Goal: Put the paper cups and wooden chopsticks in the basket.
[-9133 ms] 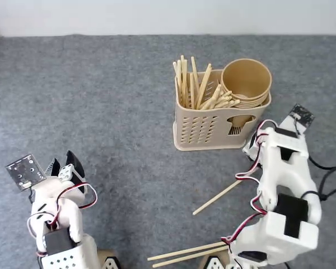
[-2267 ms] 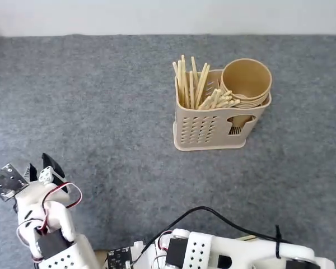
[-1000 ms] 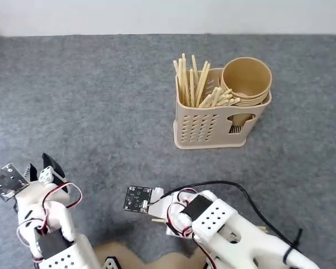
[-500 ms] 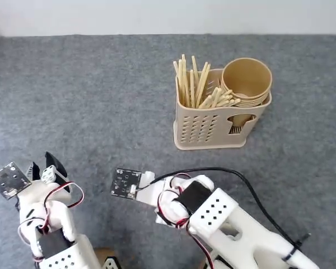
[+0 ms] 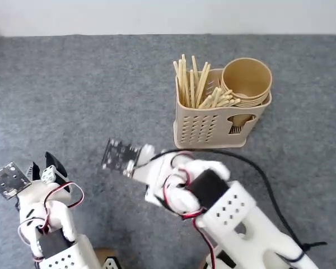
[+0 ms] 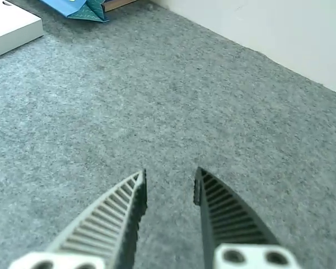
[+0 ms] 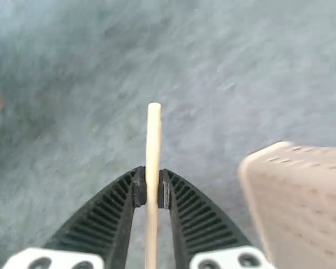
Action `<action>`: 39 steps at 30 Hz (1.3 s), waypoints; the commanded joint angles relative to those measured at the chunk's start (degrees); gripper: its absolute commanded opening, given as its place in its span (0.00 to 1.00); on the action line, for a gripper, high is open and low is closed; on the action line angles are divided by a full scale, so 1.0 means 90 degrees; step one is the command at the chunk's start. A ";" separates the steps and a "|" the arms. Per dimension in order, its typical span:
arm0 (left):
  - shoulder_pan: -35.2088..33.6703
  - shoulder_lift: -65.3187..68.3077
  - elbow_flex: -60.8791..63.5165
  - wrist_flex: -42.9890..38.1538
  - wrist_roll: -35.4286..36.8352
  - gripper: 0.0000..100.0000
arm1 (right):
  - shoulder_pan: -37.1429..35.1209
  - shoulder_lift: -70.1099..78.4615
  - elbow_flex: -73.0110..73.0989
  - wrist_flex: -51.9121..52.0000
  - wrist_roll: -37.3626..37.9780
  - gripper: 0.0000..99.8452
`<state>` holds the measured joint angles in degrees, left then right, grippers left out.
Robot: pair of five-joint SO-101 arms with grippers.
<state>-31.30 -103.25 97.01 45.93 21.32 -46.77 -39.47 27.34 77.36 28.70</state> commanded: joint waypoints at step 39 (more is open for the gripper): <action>0.0039 -0.0127 -0.0063 -0.0049 -0.0039 0.14 | 0.3668 0.1832 -0.3497 -0.4430 -0.2374 0.07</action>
<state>-31.30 -103.25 97.01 45.93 21.41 -15.03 -22.95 -1.32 37.10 9.10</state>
